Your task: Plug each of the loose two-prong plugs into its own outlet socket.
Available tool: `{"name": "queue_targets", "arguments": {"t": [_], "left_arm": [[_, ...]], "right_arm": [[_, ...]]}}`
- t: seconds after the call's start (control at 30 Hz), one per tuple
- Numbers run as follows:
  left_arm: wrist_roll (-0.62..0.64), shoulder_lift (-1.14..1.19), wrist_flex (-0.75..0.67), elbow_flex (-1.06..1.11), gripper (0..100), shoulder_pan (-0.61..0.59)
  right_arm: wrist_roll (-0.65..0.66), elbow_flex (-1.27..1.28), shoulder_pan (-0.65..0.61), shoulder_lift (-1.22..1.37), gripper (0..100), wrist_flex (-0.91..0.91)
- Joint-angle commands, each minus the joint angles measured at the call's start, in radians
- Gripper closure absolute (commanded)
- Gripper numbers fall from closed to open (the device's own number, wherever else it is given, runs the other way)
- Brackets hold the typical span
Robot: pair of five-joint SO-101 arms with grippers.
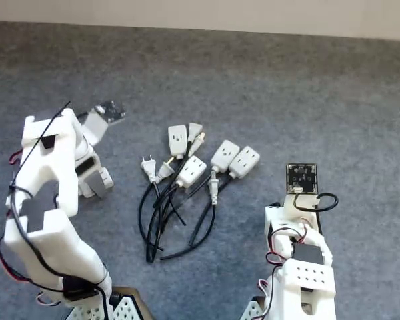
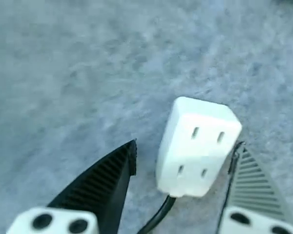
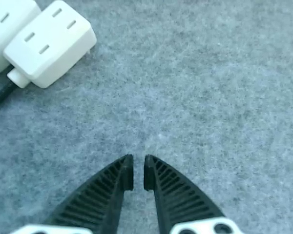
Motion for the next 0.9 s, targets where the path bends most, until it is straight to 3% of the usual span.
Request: {"name": "queue_targets", "arguments": {"t": [0.0, 0.1, 0.2, 0.3, 0.37, 0.6, 0.87], "left_arm": [[-0.066, 0.035, -0.005, -0.010, 70, -0.013], [-0.071, 0.035, 0.021, -0.021, 81, -0.010], [-0.173, 0.035, 0.190, -0.047, 99, 0.025], [-0.245, 0.035, 0.417, -0.059, 100, 0.082], [-0.247, 0.015, 0.459, -0.047, 99, 0.120], [-0.247, -0.266, 0.434, 0.220, 100, 0.269], [-0.238, -0.570, 0.118, 0.691, 100, 0.363]], "right_arm": [[0.012, -0.005, -0.007, -0.018, 94.3, -0.018], [0.012, -0.005, -0.007, -0.018, 94.3, -0.018], [0.012, -0.005, -0.007, -0.018, 94.3, -0.018], [0.012, -0.005, -0.007, -0.018, 94.3, -0.018], [0.012, -0.005, -0.007, -0.018, 94.3, -0.018], [0.012, -0.005, -0.007, -0.018, 94.3, -0.018], [0.012, -0.005, -0.021, -0.015, 94.3, -0.018]]}}
